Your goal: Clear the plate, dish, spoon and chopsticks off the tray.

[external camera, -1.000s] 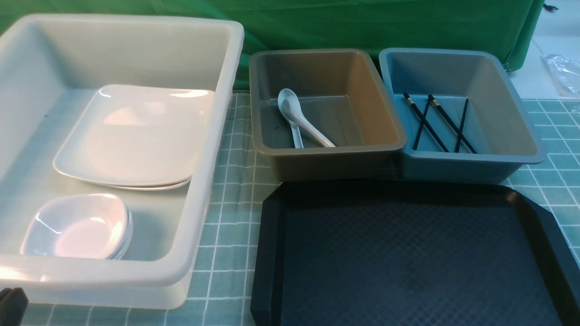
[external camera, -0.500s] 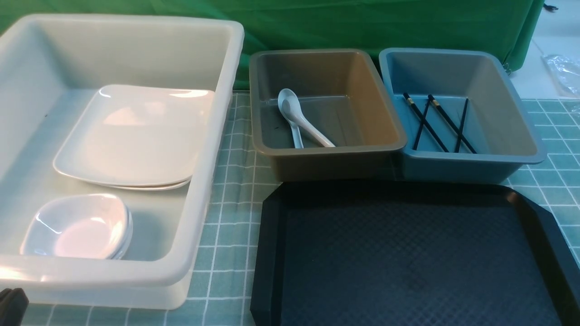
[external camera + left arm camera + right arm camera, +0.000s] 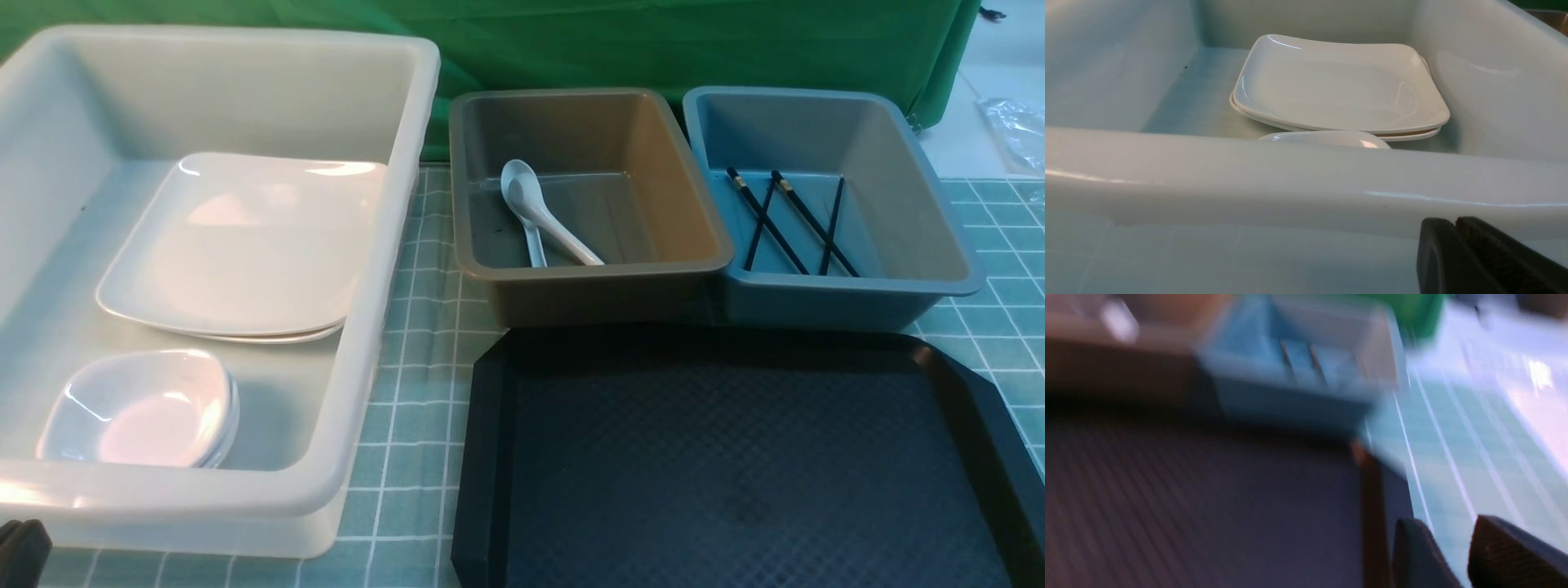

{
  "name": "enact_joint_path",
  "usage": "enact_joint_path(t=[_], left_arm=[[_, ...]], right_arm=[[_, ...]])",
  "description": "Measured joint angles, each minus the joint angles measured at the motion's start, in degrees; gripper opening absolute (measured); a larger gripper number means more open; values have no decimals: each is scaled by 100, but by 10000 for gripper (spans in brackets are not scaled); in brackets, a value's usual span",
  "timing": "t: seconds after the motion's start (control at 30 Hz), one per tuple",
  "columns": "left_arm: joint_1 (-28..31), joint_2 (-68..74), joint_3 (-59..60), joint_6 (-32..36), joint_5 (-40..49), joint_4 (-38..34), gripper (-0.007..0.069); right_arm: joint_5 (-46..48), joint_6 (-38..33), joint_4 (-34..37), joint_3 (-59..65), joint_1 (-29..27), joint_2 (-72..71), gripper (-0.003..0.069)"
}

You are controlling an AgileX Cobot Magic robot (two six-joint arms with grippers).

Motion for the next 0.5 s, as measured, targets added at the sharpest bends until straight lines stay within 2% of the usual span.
enact_joint_path(t=[0.13,0.5], left_arm=[[0,0,0,5,-2,0,17],[0,0,0,5,17,22,17]], right_arm=[[311,163,0,135,-106,-415,239],[330,439,12,135,205,-476,239]])
